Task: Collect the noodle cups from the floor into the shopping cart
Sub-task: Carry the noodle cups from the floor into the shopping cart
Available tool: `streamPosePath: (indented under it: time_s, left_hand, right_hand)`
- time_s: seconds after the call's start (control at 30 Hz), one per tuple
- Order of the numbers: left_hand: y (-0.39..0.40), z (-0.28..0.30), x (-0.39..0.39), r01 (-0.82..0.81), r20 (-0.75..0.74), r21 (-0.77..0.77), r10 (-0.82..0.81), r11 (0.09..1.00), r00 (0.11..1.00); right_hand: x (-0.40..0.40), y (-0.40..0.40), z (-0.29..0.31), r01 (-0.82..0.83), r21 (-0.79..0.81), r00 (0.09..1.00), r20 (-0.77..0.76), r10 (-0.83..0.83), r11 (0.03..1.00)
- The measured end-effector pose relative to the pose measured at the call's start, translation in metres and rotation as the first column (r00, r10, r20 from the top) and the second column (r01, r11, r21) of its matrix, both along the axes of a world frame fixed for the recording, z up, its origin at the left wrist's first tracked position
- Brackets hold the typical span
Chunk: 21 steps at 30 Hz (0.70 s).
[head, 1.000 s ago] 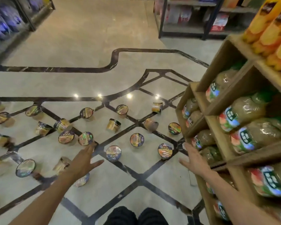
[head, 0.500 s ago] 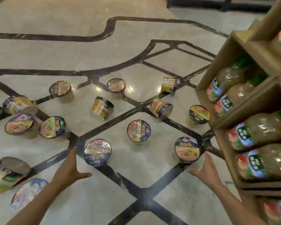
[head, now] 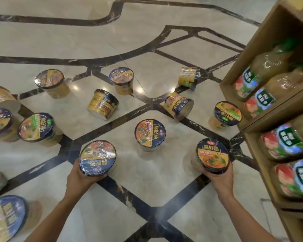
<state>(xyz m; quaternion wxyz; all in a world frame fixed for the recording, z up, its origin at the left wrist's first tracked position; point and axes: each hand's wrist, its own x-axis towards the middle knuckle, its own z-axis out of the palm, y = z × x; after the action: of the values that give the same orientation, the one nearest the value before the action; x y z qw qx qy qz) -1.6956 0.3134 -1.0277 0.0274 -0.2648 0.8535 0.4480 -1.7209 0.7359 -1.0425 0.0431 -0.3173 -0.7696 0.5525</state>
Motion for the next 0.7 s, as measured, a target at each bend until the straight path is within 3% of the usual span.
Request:
streamPosePath:
  time_s: [0.13, 0.3, 0.53, 0.7]
  left_hand:
    - [0.007, 0.019, -0.005, -0.08, 0.013, 0.179, 0.079, 0.98, 0.997]
    - [0.005, 0.096, 0.009, -0.148, 0.069, 0.233, 0.136, 0.961, 0.988]
    - [-0.052, 0.284, 0.028, -0.227, 0.065, 0.206, 0.219, 0.952, 0.974]
    - [-0.111, 0.466, 0.063, -0.347, -0.027, 0.181, 0.358, 0.92, 0.933]
  right_hand:
    - [-0.003, -0.002, 0.025, 0.024, -0.084, 0.999, 0.024, -0.022, 0.996]
    - [0.007, -0.016, 0.1, 0.017, -0.109, 0.99, 0.138, -0.002, 0.994]
    - [-0.027, -0.078, 0.282, -0.248, -0.121, 0.948, 0.173, 0.267, 0.961]
    - [-0.046, -0.162, 0.475, -0.453, -0.138, 0.878, 0.102, 0.467, 0.881]
